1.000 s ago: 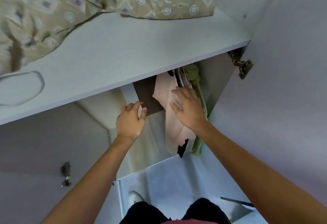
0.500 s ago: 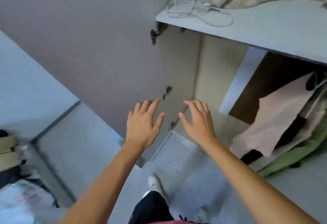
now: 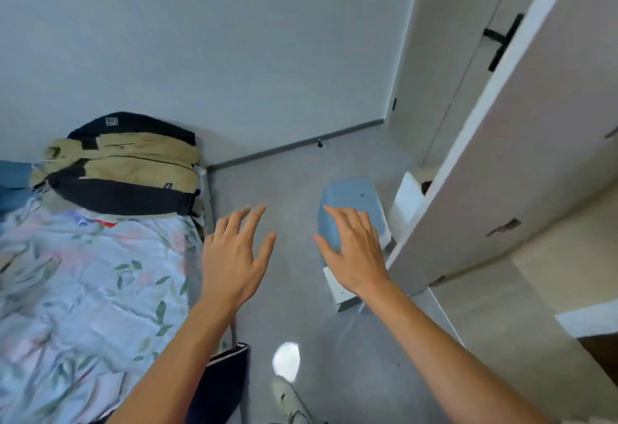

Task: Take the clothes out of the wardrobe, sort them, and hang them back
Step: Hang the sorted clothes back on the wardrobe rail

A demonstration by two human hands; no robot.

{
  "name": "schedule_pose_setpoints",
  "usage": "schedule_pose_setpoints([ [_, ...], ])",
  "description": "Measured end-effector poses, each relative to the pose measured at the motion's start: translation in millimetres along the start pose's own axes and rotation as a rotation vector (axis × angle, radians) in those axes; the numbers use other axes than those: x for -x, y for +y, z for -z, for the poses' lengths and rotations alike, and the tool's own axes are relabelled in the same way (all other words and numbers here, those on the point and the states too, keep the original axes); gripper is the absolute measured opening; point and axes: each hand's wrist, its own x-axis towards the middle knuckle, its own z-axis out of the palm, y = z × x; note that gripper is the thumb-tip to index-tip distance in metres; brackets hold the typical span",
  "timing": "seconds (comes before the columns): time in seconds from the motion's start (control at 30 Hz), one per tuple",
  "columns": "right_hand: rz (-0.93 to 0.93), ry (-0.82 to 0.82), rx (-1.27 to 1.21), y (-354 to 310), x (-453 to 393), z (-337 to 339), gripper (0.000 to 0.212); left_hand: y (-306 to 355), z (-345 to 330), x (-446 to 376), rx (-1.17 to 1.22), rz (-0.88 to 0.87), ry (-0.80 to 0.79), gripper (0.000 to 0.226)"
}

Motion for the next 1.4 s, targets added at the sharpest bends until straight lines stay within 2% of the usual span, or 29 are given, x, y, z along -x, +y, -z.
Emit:
schedule_pose_setpoints([
  [0.2,0.146,-0.173,0.014,-92,-64,-85,0.063,-124,28,0,-0.014,0.244,0.039,0.059],
  [0.4,0.247,-0.283,0.033,-135,-114,-136,0.064,-189,33,-3,-0.001,0.413,0.096,0.057],
  [0.53,0.296,-0.325,0.044,-147,-160,-168,0.063,-218,21,-23,-0.011,0.506,0.072,0.055],
  [0.77,0.351,-0.382,0.005,-153,-274,-225,0.063,-253,1,-124,-0.061,0.536,0.043,0.057],
  [1.03,0.507,-0.430,0.007,-181,-434,-254,0.065,-303,5,-255,-0.125,0.636,0.077,0.061],
  [1.2,0.578,-0.488,-0.004,-219,-496,-295,0.065,-345,6,-284,-0.151,0.751,0.069,0.061],
  [1.4,0.662,-0.593,-0.019,-280,-567,-376,0.066,-434,1,-317,-0.143,0.888,0.072,0.063],
])
